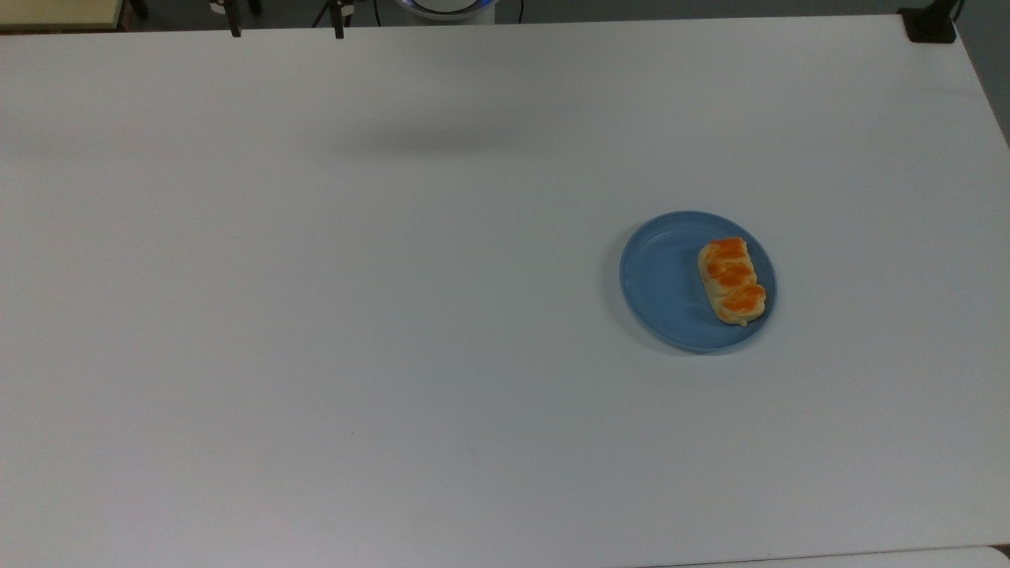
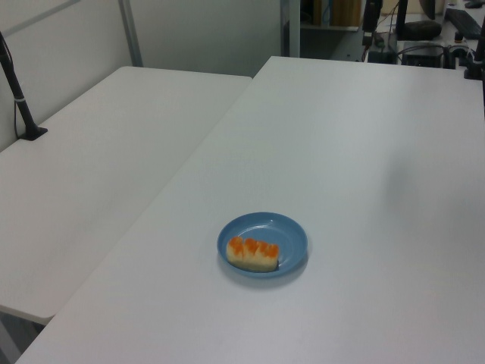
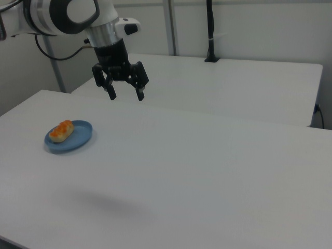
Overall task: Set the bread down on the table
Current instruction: 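Move the open gripper over the bread on the blue plate and lower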
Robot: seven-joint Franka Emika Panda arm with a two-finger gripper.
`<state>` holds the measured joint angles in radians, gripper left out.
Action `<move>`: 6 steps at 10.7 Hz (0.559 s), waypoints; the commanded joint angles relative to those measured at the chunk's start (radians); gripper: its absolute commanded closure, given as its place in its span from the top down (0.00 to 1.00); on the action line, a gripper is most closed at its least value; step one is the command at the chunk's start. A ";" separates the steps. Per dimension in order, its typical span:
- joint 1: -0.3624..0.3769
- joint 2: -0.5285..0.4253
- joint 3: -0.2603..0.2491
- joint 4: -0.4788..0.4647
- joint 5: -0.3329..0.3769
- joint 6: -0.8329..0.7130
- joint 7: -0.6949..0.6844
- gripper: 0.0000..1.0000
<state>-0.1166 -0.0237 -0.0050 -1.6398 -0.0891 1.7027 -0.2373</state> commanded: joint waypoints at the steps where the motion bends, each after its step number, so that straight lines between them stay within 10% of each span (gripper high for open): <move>1: 0.018 -0.012 0.016 -0.075 0.017 0.035 -0.022 1.00; 6: 0.205 0.098 0.033 -0.078 0.192 0.087 0.239 1.00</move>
<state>-0.0107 0.0242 0.0308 -1.7060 0.0454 1.7095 -0.2004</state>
